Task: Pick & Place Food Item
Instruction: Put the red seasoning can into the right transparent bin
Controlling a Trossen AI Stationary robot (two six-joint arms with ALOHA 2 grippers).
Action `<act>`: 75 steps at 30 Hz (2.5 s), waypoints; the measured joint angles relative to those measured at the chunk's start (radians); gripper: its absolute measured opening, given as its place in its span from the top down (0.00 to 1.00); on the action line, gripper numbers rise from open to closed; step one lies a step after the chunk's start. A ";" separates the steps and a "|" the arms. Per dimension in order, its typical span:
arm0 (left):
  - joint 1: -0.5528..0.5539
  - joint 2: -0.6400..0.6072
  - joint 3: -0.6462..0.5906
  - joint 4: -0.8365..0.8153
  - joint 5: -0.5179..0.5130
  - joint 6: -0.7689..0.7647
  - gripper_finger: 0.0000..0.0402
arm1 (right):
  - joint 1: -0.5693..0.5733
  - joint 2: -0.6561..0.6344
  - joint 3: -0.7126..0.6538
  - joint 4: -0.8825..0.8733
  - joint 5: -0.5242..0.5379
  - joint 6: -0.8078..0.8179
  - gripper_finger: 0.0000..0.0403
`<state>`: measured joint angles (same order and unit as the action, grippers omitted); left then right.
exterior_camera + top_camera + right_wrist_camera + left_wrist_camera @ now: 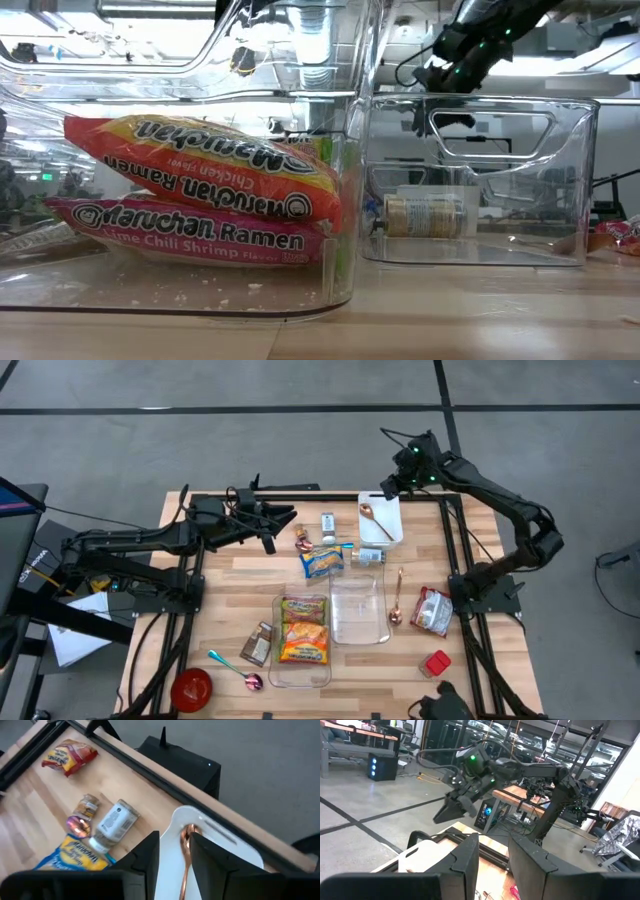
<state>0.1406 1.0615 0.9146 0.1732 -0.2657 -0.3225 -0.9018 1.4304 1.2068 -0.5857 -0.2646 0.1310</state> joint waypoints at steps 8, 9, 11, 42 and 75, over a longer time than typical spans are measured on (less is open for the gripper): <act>0.000 0.000 0.000 -0.008 0.009 0.003 0.75 | 0.060 -0.091 0.000 -0.090 0.002 0.077 0.75; 0.000 0.000 0.000 -0.017 0.010 0.003 0.75 | 0.072 -0.100 0.000 -0.101 0.002 0.087 0.75; 0.000 0.000 0.000 -0.037 0.016 0.003 0.75 | 0.102 -0.120 0.000 -0.126 0.003 0.103 0.75; 0.006 -0.001 0.000 -0.128 0.206 0.106 0.75 | 0.815 -0.226 0.000 -0.750 0.240 0.575 0.75; 0.008 0.000 0.000 -0.052 0.179 0.107 0.75 | 1.816 -0.125 0.000 -0.796 0.163 0.647 0.46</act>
<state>0.1490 1.0611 0.9150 0.1211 -0.0868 -0.2153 0.9146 1.3055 1.2068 -1.3816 -0.1020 0.7782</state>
